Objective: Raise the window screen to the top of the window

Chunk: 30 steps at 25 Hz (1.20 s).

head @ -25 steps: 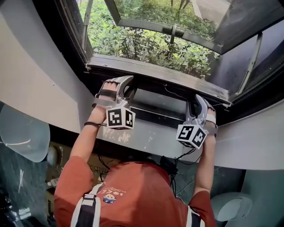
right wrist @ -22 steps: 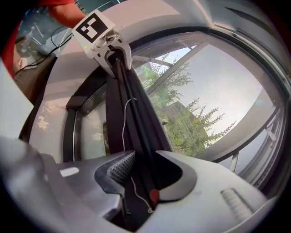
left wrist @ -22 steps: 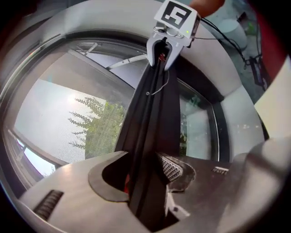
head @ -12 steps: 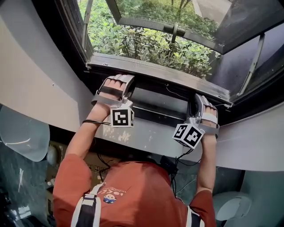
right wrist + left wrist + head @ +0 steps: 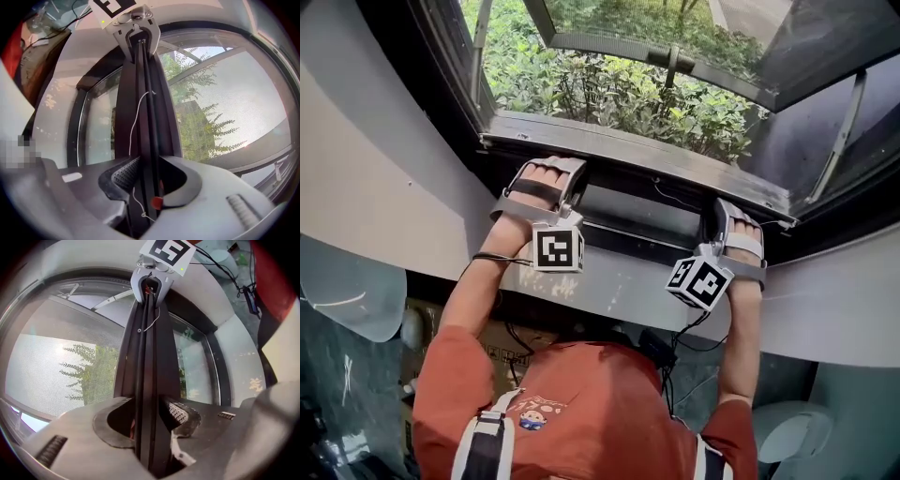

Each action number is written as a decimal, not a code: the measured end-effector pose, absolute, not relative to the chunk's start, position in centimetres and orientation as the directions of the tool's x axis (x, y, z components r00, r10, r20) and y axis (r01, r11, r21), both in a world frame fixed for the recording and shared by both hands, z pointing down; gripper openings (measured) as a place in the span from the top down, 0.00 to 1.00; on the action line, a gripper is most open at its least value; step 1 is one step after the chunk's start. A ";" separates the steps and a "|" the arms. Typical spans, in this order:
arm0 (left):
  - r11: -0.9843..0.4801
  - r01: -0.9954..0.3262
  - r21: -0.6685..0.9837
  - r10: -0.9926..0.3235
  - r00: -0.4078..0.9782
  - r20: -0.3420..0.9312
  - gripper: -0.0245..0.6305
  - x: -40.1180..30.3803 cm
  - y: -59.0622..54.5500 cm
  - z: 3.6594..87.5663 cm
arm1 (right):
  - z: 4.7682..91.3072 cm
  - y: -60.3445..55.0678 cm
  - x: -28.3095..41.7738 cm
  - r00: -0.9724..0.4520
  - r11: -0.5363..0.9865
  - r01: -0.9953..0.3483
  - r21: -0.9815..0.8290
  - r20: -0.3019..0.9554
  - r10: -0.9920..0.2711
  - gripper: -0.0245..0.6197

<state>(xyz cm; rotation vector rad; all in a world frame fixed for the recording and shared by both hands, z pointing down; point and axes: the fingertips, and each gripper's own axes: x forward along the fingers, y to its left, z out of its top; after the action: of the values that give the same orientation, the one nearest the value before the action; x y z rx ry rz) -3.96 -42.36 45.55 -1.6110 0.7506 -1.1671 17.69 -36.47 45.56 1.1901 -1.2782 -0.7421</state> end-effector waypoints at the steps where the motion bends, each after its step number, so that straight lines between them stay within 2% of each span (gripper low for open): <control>1: -0.347 0.046 -0.937 -0.870 0.357 0.339 0.72 -3.9 -42.3 45.5 | 45.5 -36.5 17.6 0.192 0.286 -0.207 0.936 0.325 -0.926 0.76; 8: -0.467 -0.019 -0.884 -0.811 0.409 0.419 0.73 -3.7 -42.0 45.6 | 45.8 -36.2 17.4 0.103 0.364 -0.358 0.860 0.424 -0.900 0.76; 14: -0.474 -0.009 -0.881 -0.793 0.439 0.422 0.73 -3.7 -41.6 45.7 | 46.3 -35.7 17.2 0.088 0.369 -0.362 0.856 0.426 -0.901 0.69; 18: -0.492 -0.007 -0.870 -0.780 0.448 0.437 0.73 -3.8 -41.5 45.1 | 45.5 -35.5 17.1 0.054 0.381 -0.381 0.842 0.432 -0.900 0.69; 25: -0.450 -0.033 -0.893 -0.796 0.469 0.383 0.73 -3.6 -41.6 42.4 | 42.6 -35.8 17.3 0.043 0.357 -0.384 0.851 0.403 -0.914 0.69; 27: -0.435 -0.040 -0.900 -0.801 0.475 0.366 0.74 -3.6 -41.7 41.6 | 41.9 -36.0 17.3 0.045 0.342 -0.374 0.862 0.385 -0.922 0.70; 30: -0.412 -0.050 -0.910 -0.811 0.475 0.342 0.81 -3.7 -42.0 40.3 | 40.4 -36.4 17.5 0.047 0.294 -0.366 0.883 0.333 -0.942 0.81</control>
<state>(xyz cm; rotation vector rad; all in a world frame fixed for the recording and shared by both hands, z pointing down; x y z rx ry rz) -3.72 -41.95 40.29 -1.7974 0.7290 -1.0334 17.54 -36.38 40.44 1.2581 -1.5169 -0.6916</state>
